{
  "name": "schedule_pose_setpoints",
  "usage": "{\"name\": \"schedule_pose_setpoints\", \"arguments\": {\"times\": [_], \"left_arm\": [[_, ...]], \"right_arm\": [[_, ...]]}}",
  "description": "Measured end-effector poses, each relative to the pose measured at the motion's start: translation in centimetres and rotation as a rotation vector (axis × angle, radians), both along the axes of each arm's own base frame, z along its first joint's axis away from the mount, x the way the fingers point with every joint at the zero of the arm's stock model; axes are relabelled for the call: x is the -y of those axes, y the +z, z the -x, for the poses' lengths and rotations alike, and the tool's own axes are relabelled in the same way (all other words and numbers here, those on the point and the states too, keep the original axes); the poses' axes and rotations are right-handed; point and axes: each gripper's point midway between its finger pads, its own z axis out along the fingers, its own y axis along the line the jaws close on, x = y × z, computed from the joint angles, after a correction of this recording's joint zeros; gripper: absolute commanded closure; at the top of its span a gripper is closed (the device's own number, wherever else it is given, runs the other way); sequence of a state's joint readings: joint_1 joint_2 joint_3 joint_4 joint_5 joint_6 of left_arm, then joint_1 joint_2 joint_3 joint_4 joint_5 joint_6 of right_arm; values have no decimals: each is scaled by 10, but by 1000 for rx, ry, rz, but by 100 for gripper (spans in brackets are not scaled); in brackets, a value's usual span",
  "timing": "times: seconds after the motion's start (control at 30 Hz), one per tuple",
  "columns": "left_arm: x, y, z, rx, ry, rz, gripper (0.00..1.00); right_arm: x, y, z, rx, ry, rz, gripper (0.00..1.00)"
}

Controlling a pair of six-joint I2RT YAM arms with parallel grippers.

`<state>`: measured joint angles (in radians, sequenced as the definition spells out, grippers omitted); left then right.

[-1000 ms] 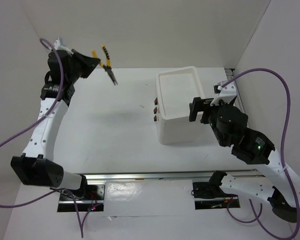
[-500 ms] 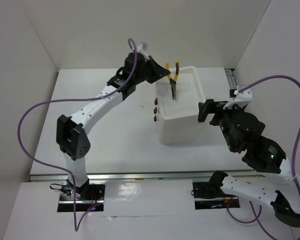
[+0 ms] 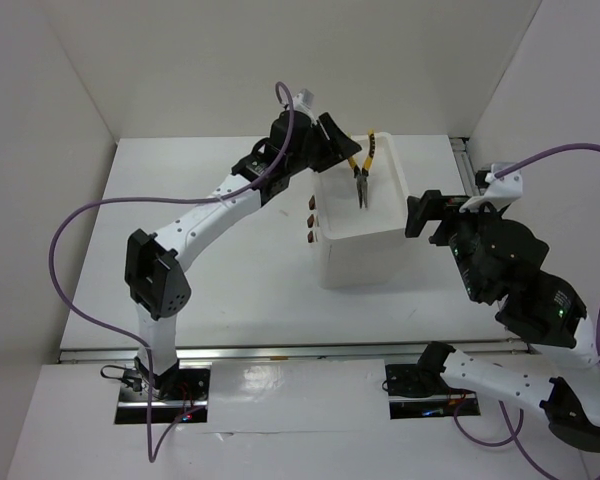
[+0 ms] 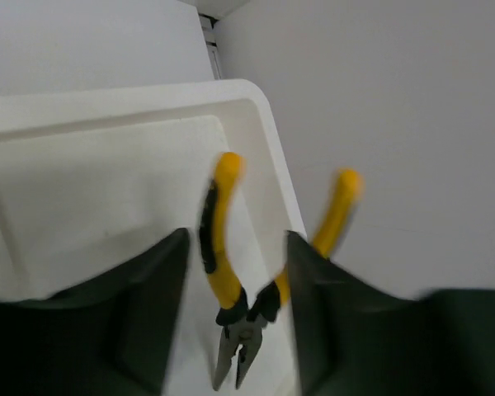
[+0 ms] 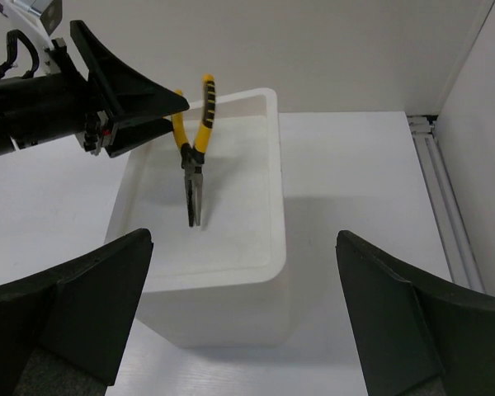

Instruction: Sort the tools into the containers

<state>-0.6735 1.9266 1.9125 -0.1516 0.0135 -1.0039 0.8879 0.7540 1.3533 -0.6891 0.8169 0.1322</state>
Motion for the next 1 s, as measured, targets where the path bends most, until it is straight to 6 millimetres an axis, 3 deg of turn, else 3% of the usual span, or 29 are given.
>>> {"name": "schedule_pose_setpoints", "arguments": {"times": [0.03, 0.1, 0.27, 0.37, 0.43, 0.5, 0.7, 0.77, 0.87, 1.0], "left_arm": [[-2, 0, -1, -4, 10, 2, 18], [-4, -1, -3, -12, 21, 6, 11], [-5, 2, 0, 4, 15, -12, 8], [-23, 12, 13, 14, 35, -60, 8], [-52, 24, 30, 14, 95, -108, 6], [-96, 43, 55, 21, 188, -138, 4], [-280, 70, 161, 74, 538, -196, 1], [-318, 76, 191, 105, 614, -201, 1], [-345, 76, 219, 128, 651, -230, 1], [-355, 50, 228, 91, 642, -336, 1]], "right_arm": [[0, 1, 0, -1, 0, 2, 0], [0, 2, 0, -3, 0, 3, 0], [1, 5, -2, -19, -20, 20, 0], [4, 9, -2, -26, -43, 15, 0], [10, 12, 0, -37, -68, 11, 0], [17, 20, 2, -35, -99, -9, 0], [37, 23, 10, -40, -162, -27, 0], [40, 22, 13, -42, -161, -27, 0], [44, 22, 17, -37, -161, -33, 0], [47, 16, 19, -43, -160, -18, 0]]}}
